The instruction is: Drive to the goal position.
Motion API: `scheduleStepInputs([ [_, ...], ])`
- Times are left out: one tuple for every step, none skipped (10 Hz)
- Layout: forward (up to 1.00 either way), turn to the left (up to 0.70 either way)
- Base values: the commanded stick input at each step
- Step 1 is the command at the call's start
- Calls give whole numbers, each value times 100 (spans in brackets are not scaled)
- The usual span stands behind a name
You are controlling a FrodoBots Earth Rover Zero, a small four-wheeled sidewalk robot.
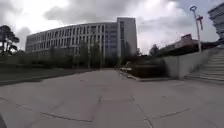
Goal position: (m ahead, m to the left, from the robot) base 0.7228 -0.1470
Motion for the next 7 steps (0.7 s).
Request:
scheduleStepInputs([
  [70, 0],
  [70, 0],
  [70, 0],
  [70, 0],
  [70, 0],
  [70, 0],
  [70, 0],
])
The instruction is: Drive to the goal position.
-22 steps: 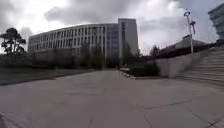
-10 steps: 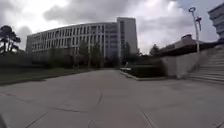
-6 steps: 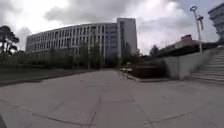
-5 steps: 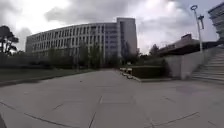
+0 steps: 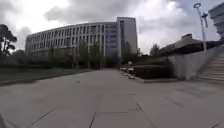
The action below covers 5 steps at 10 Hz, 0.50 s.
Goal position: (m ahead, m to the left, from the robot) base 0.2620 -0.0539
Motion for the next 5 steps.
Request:
scheduleStepInputs([
  [70, 0],
  [70, 0],
  [70, 0],
  [70, 0],
  [70, 0],
])
